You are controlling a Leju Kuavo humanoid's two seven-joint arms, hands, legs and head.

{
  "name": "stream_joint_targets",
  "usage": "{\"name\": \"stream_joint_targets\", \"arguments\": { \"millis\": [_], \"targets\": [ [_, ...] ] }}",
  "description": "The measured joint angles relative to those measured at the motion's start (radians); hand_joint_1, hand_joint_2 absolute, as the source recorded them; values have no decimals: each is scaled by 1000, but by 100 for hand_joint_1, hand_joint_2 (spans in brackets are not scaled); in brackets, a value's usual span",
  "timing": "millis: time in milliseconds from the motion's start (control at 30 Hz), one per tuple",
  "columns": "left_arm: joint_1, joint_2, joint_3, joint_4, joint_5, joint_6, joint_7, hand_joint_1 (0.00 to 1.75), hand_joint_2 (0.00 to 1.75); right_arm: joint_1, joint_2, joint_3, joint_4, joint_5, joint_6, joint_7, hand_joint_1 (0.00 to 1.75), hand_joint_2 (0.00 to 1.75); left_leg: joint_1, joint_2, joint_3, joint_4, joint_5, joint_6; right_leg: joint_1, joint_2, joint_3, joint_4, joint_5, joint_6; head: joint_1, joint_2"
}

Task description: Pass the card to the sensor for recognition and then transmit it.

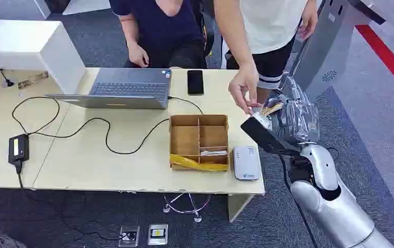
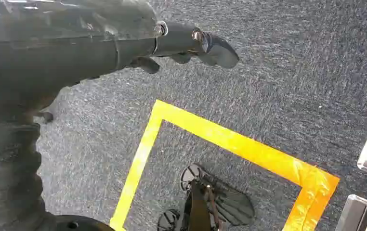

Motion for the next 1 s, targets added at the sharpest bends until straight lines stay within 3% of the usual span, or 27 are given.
{"name": "stream_joint_targets", "arguments": {
  "millis": [333,633,667,1000],
  "targets": [
    [-2,0,-16,0,1,0,0,0,175,0,3,0,8,0,0,-3,162,175,0,0,0,0,0,0,0,0,0,0,0,0,0,0],
    [-2,0,-16,0,10,1,0,0,175,1,13,1,20,-3,-6,-12,162,175,0,0,0,0,0,0,0,0,0,0,0,0,0,0],
    [-2,0,-16,0,11,1,0,0,175,1,14,1,21,-4,-8,-13,169,175,0,0,0,0,0,0,0,0,0,0,0,0,0,0],
    [-2,3,-16,0,37,12,0,0,175,13,37,0,110,-50,-109,-58,175,175,0,0,0,0,0,0,0,0,0,0,0,0,0,0]
  ]
}}
